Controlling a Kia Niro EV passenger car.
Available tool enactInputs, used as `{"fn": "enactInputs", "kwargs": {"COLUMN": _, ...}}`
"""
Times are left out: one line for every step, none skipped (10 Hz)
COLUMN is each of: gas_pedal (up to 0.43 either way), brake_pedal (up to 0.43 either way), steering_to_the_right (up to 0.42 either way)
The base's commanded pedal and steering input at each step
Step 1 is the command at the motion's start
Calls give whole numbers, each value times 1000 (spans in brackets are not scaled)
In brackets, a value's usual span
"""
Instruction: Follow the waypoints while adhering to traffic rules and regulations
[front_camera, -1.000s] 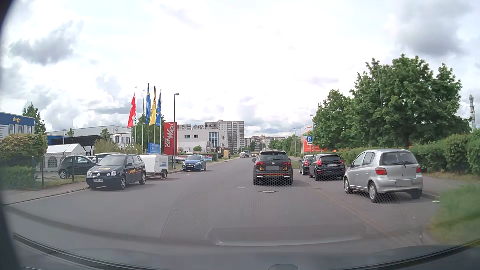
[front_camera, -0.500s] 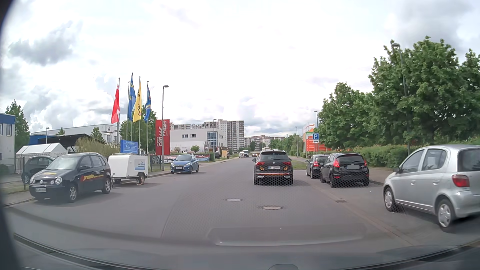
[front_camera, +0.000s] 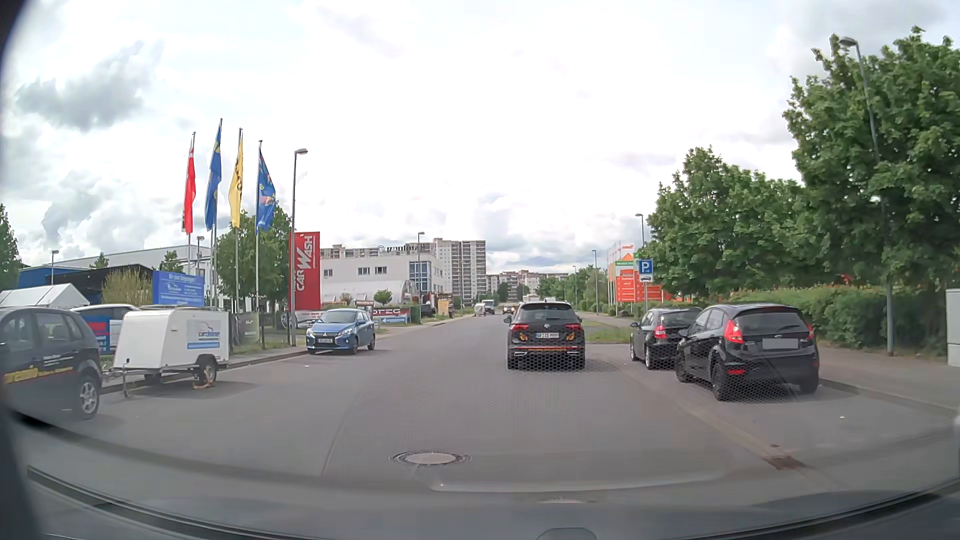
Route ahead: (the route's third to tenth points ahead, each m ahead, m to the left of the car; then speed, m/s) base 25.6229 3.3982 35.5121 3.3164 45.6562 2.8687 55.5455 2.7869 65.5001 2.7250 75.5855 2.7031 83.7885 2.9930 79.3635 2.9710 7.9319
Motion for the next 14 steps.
{"fn": "enactInputs", "kwargs": {"gas_pedal": 59, "brake_pedal": 0, "steering_to_the_right": 0}}
{"fn": "enactInputs", "kwargs": {"gas_pedal": 59, "brake_pedal": 0, "steering_to_the_right": -1}}
{"fn": "enactInputs", "kwargs": {"gas_pedal": 59, "brake_pedal": 0, "steering_to_the_right": -1}}
{"fn": "enactInputs", "kwargs": {"gas_pedal": 47, "brake_pedal": 0, "steering_to_the_right": -1}}
{"fn": "enactInputs", "kwargs": {"gas_pedal": 28, "brake_pedal": 0, "steering_to_the_right": -1}}
{"fn": "enactInputs", "kwargs": {"gas_pedal": 20, "brake_pedal": 0, "steering_to_the_right": -1}}
{"fn": "enactInputs", "kwargs": {"gas_pedal": 8, "brake_pedal": 0, "steering_to_the_right": -1}}
{"fn": "enactInputs", "kwargs": {"gas_pedal": 8, "brake_pedal": 0, "steering_to_the_right": -1}}
{"fn": "enactInputs", "kwargs": {"gas_pedal": 8, "brake_pedal": 0, "steering_to_the_right": -2}}
{"fn": "enactInputs", "kwargs": {"gas_pedal": 8, "brake_pedal": 0, "steering_to_the_right": -1}}
{"fn": "enactInputs", "kwargs": {"gas_pedal": 8, "brake_pedal": 0, "steering_to_the_right": -1}}
{"fn": "enactInputs", "kwargs": {"gas_pedal": 8, "brake_pedal": 0, "steering_to_the_right": -1}}
{"fn": "enactInputs", "kwargs": {"gas_pedal": 8, "brake_pedal": 0, "steering_to_the_right": -1}}
{"fn": "enactInputs", "kwargs": {"gas_pedal": 8, "brake_pedal": 0, "steering_to_the_right": -1}}
